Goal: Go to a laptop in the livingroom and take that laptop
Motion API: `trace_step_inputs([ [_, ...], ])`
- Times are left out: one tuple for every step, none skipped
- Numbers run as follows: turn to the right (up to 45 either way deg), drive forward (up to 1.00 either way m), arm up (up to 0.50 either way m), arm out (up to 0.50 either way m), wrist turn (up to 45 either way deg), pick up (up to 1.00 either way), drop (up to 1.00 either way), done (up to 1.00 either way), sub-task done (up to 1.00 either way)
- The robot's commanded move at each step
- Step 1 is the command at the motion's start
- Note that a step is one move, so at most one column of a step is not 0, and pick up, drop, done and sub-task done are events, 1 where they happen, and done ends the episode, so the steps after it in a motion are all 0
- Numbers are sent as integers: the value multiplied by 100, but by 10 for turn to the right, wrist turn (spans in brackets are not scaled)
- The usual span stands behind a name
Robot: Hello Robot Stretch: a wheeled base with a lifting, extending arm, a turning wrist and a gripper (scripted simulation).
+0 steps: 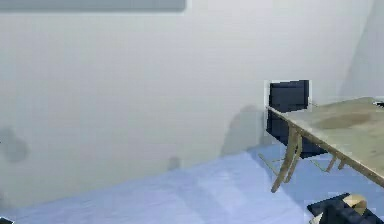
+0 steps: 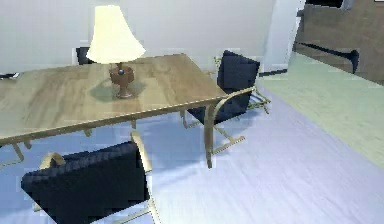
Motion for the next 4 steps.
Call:
trace_step_inputs([
  [0,70,0,0,0,0,0,0,0],
  [-150,0,0,0,0,0,0,0,0],
  [450,0,0,0,0,0,0,0,0],
  [390,0,0,0,0,0,0,0,0],
])
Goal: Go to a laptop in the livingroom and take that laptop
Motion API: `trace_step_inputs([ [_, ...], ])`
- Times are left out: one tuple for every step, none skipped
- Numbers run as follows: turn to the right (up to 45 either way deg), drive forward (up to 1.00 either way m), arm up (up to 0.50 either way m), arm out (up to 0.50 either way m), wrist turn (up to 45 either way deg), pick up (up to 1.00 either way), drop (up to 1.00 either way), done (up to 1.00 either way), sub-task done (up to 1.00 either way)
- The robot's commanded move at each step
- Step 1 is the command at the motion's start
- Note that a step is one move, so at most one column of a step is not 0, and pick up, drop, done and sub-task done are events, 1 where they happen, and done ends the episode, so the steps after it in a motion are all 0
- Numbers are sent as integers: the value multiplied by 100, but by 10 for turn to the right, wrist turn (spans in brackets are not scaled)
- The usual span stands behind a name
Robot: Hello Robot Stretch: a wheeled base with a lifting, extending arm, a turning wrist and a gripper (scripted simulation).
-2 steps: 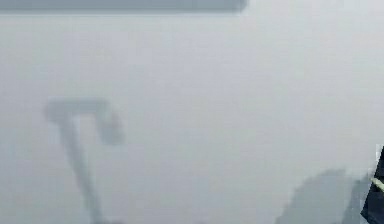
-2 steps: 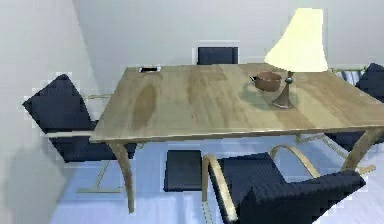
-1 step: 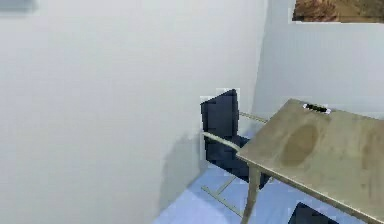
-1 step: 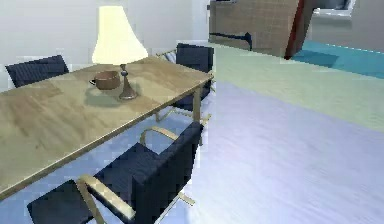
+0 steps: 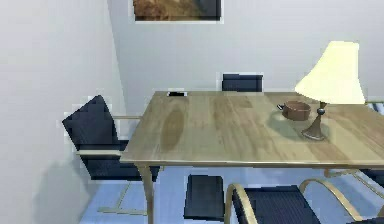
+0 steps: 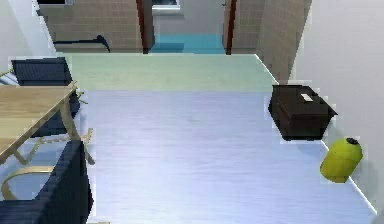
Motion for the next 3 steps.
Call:
trace_step_inputs([
  [0,30,0,0,0,0,0,0,0],
  [-450,0,0,0,0,0,0,0,0],
  [-330,0,0,0,0,0,0,0,0],
])
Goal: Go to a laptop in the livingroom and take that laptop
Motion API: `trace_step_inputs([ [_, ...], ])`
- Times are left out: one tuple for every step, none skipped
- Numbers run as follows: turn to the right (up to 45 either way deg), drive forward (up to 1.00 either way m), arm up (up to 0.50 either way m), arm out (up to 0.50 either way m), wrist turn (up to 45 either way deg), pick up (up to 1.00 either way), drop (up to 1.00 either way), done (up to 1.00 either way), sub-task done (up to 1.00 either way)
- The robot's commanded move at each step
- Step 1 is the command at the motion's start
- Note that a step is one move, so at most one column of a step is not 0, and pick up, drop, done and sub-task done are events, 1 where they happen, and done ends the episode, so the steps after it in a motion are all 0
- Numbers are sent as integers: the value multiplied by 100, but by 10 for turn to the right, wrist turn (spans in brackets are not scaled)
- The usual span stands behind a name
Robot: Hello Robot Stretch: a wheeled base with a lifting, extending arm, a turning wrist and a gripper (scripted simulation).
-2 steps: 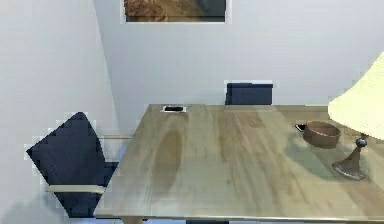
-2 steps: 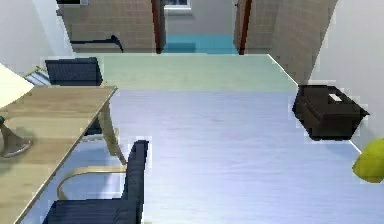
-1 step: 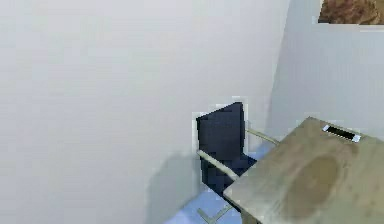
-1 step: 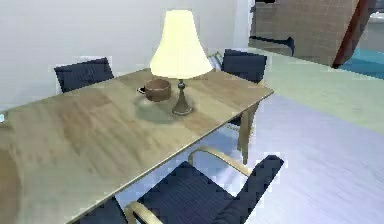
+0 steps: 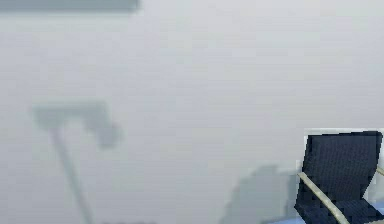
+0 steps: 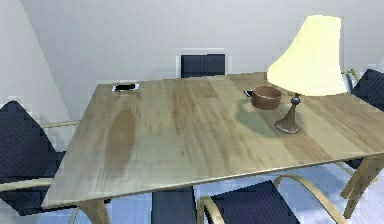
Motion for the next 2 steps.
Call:
trace_step_inputs([
  [0,0,8,0,0,0,0,0,0],
  [0,0,0,42,0,0,0,0,0],
])
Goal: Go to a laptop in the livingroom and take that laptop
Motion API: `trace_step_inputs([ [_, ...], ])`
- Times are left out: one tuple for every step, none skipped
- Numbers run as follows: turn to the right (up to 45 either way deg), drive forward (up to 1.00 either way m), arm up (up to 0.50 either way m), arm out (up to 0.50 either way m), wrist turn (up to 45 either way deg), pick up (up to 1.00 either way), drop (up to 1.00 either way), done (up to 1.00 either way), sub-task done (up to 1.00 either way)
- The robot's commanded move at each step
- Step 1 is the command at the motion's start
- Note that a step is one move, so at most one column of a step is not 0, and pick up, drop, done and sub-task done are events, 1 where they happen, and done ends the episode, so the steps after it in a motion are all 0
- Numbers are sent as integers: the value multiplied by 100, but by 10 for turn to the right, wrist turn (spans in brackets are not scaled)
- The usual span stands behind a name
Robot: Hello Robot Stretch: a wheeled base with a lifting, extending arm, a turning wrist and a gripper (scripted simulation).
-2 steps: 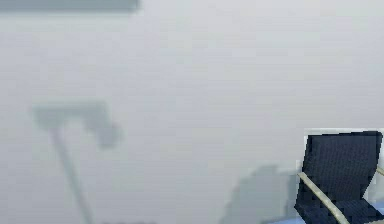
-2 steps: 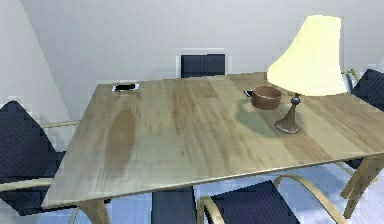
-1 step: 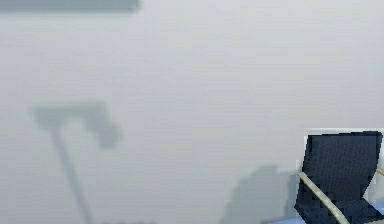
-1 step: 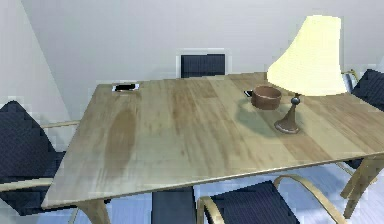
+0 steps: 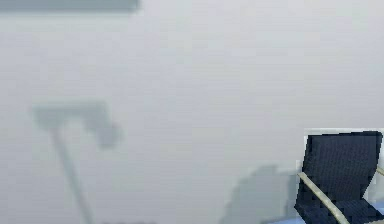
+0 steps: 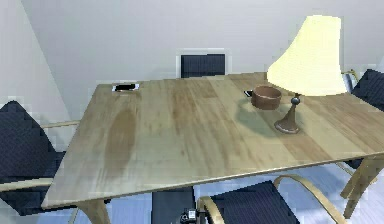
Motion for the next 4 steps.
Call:
trace_step_inputs([
  [0,0,0,0,450,0,0,0,0],
  [0,0,0,0,450,0,0,0,0],
  [0,0,0,0,450,0,0,0,0],
  [0,0,0,0,90,0,0,0,0],
])
